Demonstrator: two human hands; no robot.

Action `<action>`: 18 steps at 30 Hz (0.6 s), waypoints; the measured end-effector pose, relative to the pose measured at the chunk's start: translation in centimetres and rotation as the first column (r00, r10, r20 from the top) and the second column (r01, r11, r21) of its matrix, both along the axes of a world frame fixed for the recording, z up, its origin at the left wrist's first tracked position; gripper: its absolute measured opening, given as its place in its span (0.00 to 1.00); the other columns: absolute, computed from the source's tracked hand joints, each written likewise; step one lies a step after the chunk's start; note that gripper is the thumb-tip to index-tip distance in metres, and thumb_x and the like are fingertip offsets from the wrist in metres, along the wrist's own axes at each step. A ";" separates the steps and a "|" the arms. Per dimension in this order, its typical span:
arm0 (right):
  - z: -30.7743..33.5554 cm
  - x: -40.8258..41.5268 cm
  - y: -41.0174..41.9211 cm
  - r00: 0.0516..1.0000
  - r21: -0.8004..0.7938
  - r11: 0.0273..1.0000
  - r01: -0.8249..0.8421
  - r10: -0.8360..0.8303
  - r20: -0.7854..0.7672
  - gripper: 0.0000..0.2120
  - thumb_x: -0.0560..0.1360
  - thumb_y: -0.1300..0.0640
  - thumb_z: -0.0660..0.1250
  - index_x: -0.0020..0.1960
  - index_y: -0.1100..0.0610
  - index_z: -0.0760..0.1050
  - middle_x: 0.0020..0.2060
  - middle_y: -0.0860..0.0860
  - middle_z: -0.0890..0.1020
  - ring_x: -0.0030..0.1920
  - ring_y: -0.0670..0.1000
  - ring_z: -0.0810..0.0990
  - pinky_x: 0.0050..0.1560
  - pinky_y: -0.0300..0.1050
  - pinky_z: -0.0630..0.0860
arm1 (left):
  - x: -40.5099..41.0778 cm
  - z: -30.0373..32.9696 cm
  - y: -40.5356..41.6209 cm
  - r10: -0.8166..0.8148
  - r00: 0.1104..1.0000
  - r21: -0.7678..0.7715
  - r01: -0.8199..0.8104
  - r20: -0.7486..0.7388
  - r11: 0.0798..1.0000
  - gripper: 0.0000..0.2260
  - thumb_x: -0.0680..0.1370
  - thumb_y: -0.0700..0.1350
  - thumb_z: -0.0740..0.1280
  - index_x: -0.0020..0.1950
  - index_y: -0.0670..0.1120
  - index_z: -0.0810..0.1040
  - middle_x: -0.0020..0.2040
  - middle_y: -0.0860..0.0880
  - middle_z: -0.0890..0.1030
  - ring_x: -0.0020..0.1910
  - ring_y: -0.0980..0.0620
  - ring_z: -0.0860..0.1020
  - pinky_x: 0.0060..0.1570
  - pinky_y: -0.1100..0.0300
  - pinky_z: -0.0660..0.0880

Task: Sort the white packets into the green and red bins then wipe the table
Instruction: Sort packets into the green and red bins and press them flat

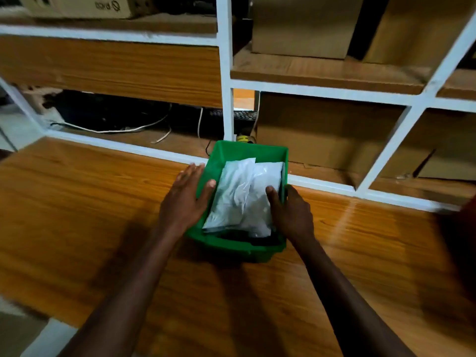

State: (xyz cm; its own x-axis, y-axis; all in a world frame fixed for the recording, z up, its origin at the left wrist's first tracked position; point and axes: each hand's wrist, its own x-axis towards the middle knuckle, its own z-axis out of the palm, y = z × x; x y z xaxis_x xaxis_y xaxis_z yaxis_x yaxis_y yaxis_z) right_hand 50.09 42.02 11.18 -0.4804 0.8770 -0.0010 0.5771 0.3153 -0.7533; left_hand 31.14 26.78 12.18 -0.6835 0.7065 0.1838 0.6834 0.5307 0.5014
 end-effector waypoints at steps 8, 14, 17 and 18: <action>-1.7 -2.3 1.6 0.969 -0.346 0.916 0.205 -0.239 -0.059 0.28 0.80 0.35 0.56 0.53 0.59 0.80 0.52 0.60 0.83 0.51 0.61 0.81 0.53 0.55 0.78 | -5.6 -2.4 2.9 -0.098 0.878 0.059 0.080 0.468 0.995 0.18 0.82 0.60 0.58 0.68 0.55 0.75 0.61 0.47 0.82 0.60 0.40 0.80 0.57 0.49 0.76; -1.5 -1.1 2.3 0.959 -0.377 0.895 0.237 -0.279 -0.059 0.29 0.82 0.37 0.57 0.58 0.60 0.82 0.53 0.58 0.85 0.51 0.59 0.83 0.56 0.56 0.80 | -4.7 -3.2 4.2 -0.245 0.762 0.279 0.088 0.600 0.956 0.10 0.84 0.50 0.60 0.57 0.50 0.81 0.44 0.54 0.84 0.45 0.49 0.81 0.43 0.56 0.74; -1.0 1.5 2.9 0.945 -0.371 0.887 0.276 -0.321 -0.066 0.28 0.81 0.37 0.57 0.55 0.59 0.83 0.49 0.57 0.85 0.49 0.58 0.84 0.55 0.56 0.81 | -3.0 -3.4 5.5 -0.284 0.728 0.320 0.093 0.624 0.943 0.12 0.84 0.49 0.61 0.61 0.47 0.80 0.50 0.47 0.85 0.49 0.46 0.81 0.52 0.46 0.78; -0.8 2.8 3.3 0.936 -0.372 0.882 0.289 -0.341 -0.082 0.27 0.82 0.38 0.58 0.53 0.59 0.83 0.48 0.57 0.86 0.49 0.58 0.84 0.55 0.57 0.81 | -2.0 -3.2 6.2 -0.298 0.727 0.322 0.111 0.618 0.940 0.11 0.84 0.49 0.62 0.61 0.48 0.80 0.51 0.46 0.85 0.49 0.46 0.81 0.53 0.44 0.77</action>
State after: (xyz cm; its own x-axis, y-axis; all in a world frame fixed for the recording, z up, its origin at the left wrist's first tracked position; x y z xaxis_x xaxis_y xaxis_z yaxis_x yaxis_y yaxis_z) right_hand 52.88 45.33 10.42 -0.1967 0.9372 -0.2880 0.4814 -0.1636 -0.8611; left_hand 29.15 33.01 9.01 -0.5428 0.8375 -0.0633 0.2165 0.2123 0.9529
